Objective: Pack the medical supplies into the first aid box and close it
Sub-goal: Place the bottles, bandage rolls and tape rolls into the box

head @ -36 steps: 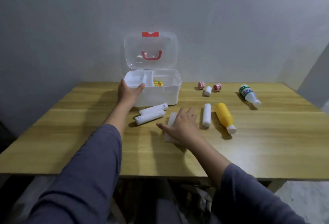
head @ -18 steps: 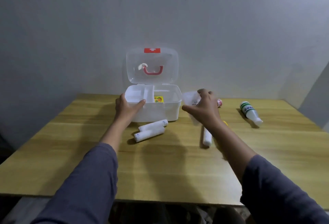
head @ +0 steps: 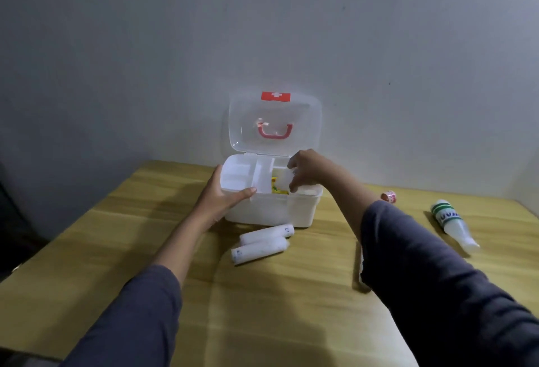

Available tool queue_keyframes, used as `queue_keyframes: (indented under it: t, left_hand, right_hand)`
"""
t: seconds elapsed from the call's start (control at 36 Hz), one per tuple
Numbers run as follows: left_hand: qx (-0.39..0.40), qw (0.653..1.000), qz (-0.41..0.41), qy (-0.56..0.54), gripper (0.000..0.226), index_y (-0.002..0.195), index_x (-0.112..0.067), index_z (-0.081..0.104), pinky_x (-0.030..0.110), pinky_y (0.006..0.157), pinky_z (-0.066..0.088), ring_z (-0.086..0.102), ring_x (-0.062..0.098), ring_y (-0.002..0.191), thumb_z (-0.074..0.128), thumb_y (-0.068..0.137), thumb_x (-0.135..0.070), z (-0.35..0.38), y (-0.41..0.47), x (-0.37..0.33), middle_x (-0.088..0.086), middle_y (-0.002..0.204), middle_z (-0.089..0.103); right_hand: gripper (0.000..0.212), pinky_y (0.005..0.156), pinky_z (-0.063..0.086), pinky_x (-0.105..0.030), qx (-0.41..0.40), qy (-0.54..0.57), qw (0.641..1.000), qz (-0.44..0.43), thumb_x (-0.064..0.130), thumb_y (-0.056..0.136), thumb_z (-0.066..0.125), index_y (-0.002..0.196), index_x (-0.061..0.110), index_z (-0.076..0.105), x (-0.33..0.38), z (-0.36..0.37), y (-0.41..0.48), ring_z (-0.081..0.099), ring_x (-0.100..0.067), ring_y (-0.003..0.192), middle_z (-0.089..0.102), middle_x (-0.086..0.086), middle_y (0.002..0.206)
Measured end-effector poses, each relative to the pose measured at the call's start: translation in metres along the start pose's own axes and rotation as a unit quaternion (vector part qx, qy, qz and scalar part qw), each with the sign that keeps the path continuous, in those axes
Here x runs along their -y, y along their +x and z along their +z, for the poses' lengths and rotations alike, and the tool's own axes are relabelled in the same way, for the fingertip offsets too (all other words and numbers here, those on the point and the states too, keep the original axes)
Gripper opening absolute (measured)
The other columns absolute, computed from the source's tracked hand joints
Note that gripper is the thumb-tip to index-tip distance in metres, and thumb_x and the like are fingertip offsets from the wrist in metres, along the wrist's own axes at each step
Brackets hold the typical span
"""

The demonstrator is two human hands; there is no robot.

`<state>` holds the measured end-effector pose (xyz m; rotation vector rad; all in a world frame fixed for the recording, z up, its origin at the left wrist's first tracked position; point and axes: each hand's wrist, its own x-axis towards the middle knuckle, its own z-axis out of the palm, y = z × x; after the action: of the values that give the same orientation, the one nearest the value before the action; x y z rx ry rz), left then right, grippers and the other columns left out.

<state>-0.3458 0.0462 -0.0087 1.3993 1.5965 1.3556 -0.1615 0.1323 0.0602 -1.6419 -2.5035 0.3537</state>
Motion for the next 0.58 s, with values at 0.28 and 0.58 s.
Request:
queue_keyframes:
  t: [0.28, 0.58]
  left_hand:
    - [-0.012, 1.000, -0.002, 0.004, 0.086, 0.138, -0.023, 0.038, 0.024, 0.090, 0.035, 0.043, 0.007, 0.112, 0.082, 0.066, -0.038, 0.000, 0.003, 0.003, -0.019, 0.113, 0.045]
    - [0.008, 1.000, -0.018, 0.023, 0.121, 0.147, -0.024, 0.026, 0.033, 0.104, 0.037, 0.039, 0.013, 0.128, 0.070, 0.042, -0.065, -0.004, -0.001, 0.002, -0.007, 0.140, 0.041]
  right_hand:
    - [0.073, 0.097, 0.047, -0.038, 0.006, 0.009, 0.997, -0.073, 0.026, 0.066, 0.081, 0.131, 0.012, 0.050, 0.002, 0.018, 0.017, 0.053, -0.026, 0.114, 0.055, -0.008, 0.128]
    - [0.048, 0.089, 0.050, -0.041, 0.007, -0.083, 0.994, -0.075, 0.015, 0.067, 0.078, 0.111, 0.012, 0.059, -0.013, 0.020, 0.017, 0.054, -0.029, 0.106, 0.056, -0.012, 0.118]
